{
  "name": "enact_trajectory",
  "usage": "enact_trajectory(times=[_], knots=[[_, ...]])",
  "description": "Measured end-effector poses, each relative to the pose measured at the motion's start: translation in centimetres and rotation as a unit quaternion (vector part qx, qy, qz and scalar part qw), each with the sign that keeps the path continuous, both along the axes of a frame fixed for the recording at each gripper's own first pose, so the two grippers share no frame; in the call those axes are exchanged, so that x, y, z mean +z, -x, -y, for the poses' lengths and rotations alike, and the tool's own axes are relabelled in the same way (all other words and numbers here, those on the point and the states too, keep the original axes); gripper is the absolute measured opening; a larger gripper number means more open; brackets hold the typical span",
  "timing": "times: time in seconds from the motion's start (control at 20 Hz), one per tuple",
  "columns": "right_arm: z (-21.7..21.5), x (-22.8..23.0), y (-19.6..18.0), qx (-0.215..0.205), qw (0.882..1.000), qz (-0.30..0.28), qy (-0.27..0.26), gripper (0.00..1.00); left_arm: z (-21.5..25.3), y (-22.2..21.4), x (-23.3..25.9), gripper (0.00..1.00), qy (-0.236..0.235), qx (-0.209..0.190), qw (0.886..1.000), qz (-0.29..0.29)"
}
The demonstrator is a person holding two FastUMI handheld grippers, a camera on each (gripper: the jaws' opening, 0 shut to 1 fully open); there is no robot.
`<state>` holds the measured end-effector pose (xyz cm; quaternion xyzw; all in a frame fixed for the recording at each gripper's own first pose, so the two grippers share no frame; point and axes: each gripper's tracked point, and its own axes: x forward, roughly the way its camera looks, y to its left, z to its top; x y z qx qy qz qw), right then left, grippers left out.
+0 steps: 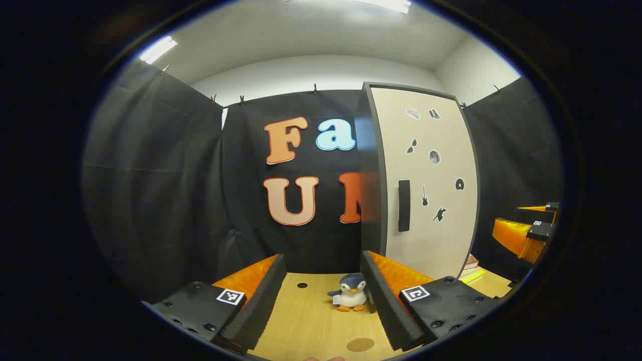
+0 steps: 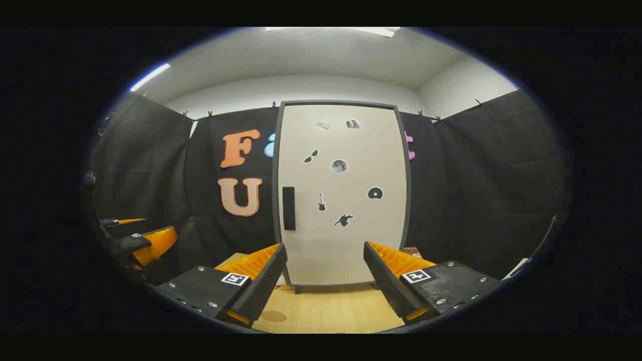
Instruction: Open the cabinet door with the right hand, grasp the bottle in the cabinet with the left hand and place it on the coaster, then close the cabinet door with the right hand.
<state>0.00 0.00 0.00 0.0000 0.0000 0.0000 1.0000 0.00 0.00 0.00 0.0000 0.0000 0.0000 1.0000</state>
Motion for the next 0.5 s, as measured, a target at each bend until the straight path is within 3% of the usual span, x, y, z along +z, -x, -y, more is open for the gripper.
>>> enact_trajectory(times=[0.1,0.15,0.5], knots=[[0.04,-0.06,-0.06,0.001,1.000,0.000,-0.002,1.00,-0.08,0.35,0.12,0.98,-0.004,0.002,1.000,0.004],[0.03,-0.11,-0.02,0.002,1.000,-0.001,-0.003,0.95,-0.19,0.53,0.23,0.98,-0.004,0.004,1.000,0.006],[0.32,-0.33,0.04,0.003,1.000,-0.005,-0.002,0.95,-0.21,0.73,0.35,0.98,-0.003,0.009,1.000,0.009]])
